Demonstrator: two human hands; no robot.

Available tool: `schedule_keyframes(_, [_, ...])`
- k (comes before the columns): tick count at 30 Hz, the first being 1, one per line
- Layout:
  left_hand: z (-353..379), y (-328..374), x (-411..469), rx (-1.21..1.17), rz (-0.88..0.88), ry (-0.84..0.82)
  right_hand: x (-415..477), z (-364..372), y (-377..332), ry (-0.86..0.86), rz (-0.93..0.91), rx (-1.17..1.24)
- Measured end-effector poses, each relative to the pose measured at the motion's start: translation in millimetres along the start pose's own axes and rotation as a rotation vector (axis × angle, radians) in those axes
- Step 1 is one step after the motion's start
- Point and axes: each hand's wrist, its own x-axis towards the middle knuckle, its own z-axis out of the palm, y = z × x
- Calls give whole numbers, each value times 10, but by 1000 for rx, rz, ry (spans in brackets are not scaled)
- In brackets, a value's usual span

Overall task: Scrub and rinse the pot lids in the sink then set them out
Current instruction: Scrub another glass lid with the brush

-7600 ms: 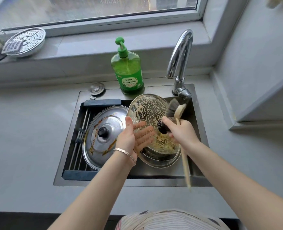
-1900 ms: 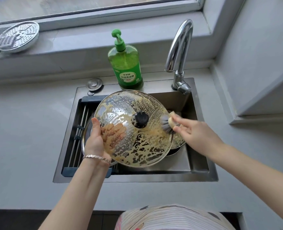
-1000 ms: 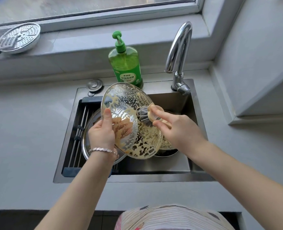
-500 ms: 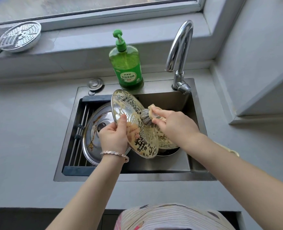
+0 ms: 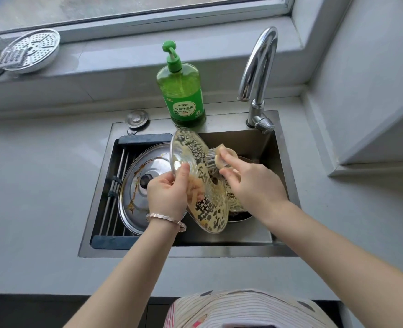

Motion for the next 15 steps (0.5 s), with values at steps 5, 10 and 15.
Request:
schedule_keyframes(5, [-36, 45, -10, 7, 13, -23, 217, -80, 210, -171, 184, 277])
schedule_keyframes(10, [-69, 84, 33, -211, -183, 4, -108, 41, 274, -128, 174, 509])
schedule_keyframes(15, [34, 120, -23, -285, -187, -63, -43, 94, 293, -5, 236, 597])
